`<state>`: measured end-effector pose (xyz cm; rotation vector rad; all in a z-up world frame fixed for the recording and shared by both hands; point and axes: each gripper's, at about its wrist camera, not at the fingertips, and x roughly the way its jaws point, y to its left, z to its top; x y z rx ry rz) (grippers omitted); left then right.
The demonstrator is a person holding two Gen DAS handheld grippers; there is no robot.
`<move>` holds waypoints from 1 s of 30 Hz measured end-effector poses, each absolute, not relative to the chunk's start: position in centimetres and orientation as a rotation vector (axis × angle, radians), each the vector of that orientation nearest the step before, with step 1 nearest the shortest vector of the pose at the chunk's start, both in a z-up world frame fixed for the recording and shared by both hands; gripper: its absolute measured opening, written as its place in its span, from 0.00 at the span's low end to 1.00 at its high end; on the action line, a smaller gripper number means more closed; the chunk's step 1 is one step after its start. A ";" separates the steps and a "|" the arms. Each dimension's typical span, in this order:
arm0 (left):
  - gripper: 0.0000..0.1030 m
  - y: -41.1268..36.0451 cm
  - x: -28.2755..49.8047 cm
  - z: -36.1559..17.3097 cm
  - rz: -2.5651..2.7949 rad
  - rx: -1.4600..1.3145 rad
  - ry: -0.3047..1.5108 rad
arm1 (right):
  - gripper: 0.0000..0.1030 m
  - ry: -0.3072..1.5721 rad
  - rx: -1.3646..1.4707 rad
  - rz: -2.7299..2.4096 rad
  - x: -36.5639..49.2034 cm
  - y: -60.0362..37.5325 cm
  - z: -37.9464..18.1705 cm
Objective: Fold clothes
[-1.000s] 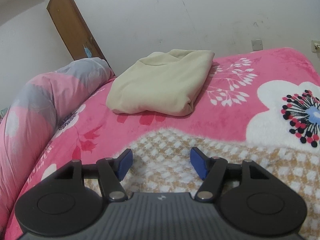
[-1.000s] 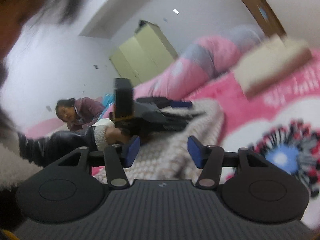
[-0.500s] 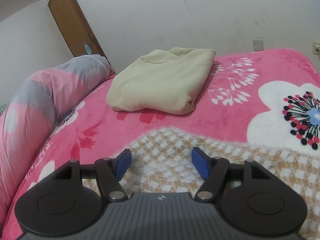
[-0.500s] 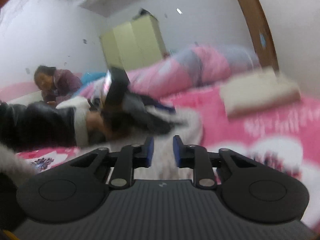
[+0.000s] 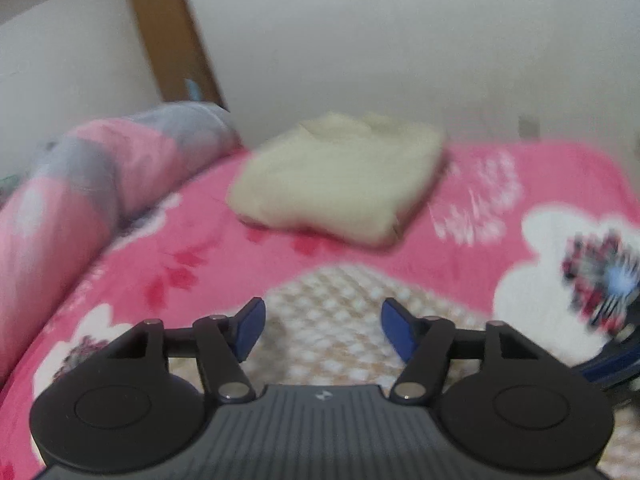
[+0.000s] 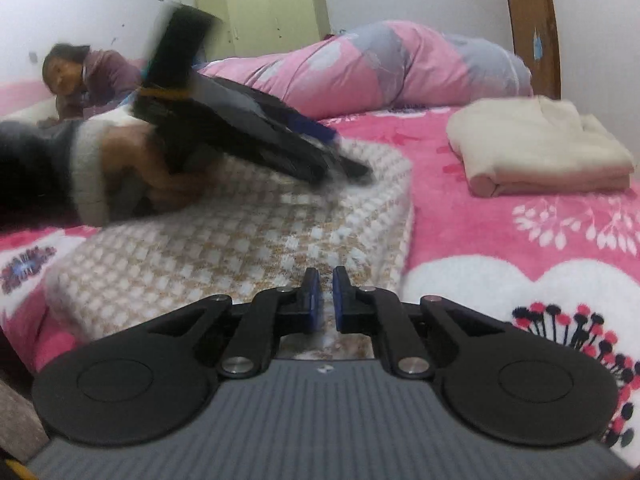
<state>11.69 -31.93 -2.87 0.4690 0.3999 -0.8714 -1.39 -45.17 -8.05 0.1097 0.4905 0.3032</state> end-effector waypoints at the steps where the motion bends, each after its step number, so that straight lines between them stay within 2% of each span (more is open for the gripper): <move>1: 0.63 -30.6 10.2 -2.3 -0.897 0.467 0.384 | 0.05 0.498 0.114 0.305 -1.3 -45.3 -8.1; 5: 0.60 -25.1 3.6 -1.0 -0.981 0.528 0.316 | 0.05 0.520 0.117 0.303 -0.8 -45.2 -7.8; 8: 0.48 -21.7 -0.7 -1.4 -0.993 0.596 0.291 | 0.05 0.536 0.105 0.293 -0.7 -45.0 -7.5; 10: 0.31 -20.3 -2.1 -2.5 -0.995 0.626 0.314 | 0.05 0.548 0.093 0.284 -0.7 -44.7 -7.4; 12: 0.22 -19.7 -2.8 -4.9 -0.998 0.694 0.376 | 0.05 0.561 0.077 0.275 -0.6 -44.3 -7.1; 16: 0.22 -19.0 -5.7 -9.6 -0.955 0.833 0.182 | 0.05 0.588 0.044 0.257 -0.3 -43.7 -6.7; 18: 0.22 -18.6 -5.0 -8.3 -0.978 0.746 0.235 | 0.05 0.601 0.027 0.247 -0.2 -43.4 -6.5; 24: 0.31 -16.2 -5.6 -4.7 -1.013 0.631 0.295 | 0.05 0.675 -0.007 0.240 0.7 -42.9 -5.6; 26: 0.44 -15.8 -7.3 -4.9 -1.000 0.659 0.270 | 0.05 0.711 -0.015 0.246 1.2 -42.8 -5.2; 28: 0.69 -15.6 -9.0 -5.4 -0.972 0.663 0.246 | 0.05 0.729 -0.029 0.245 1.4 -42.6 -5.0; 30: 0.81 -16.2 -10.2 -6.8 -0.916 0.685 0.221 | 0.05 0.725 -0.030 0.238 1.2 -42.5 -5.0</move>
